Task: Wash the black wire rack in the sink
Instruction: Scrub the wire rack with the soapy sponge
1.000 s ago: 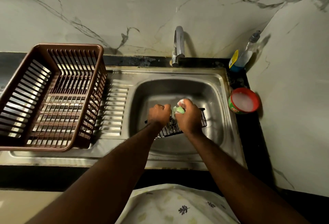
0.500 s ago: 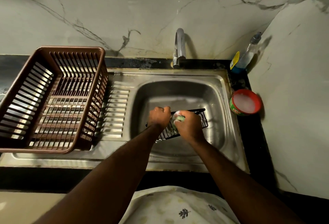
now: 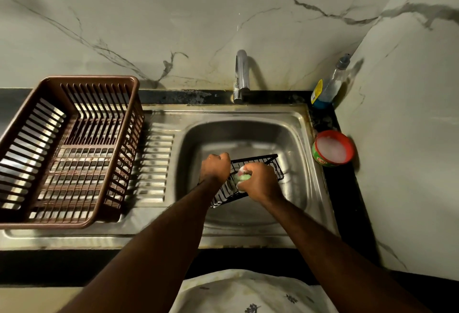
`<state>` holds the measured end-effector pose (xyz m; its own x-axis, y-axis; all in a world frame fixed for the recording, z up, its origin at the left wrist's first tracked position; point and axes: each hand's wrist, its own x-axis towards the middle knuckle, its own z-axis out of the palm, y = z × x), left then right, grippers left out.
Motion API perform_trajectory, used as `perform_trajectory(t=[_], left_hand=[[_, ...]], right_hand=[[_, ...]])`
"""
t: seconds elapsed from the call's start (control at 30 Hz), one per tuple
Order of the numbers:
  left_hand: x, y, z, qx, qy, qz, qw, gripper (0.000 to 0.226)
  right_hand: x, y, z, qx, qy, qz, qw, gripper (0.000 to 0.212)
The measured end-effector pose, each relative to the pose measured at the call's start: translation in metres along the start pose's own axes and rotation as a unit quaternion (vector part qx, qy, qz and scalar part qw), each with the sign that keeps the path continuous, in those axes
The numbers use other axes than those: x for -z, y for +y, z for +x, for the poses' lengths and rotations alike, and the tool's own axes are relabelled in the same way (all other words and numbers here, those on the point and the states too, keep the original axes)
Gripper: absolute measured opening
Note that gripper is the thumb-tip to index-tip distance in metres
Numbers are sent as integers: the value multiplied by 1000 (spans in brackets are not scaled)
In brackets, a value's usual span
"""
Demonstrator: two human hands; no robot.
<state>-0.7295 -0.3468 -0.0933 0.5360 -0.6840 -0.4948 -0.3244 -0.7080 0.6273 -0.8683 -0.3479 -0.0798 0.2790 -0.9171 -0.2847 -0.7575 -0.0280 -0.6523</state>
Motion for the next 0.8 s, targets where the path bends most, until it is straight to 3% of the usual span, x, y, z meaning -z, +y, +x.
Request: perform_trajectory(t=[0.4, 0.5, 0.63, 0.8], left_hand=[[-3, -2, 4, 0, -1, 10, 1000, 44], [-1, 0, 7, 7, -3, -2, 1000, 43], [2, 0, 12, 6, -4, -8, 1000, 40], [0, -2, 13, -1, -5, -7, 1000, 40]], right_hand=[[17, -2, 7, 6, -109, -17, 994, 31], [26, 0, 15, -21, -118, 60, 991, 28], [30, 5, 24, -77, -46, 166, 982, 28], [25, -5, 35, -82, 53, 111, 989, 24]])
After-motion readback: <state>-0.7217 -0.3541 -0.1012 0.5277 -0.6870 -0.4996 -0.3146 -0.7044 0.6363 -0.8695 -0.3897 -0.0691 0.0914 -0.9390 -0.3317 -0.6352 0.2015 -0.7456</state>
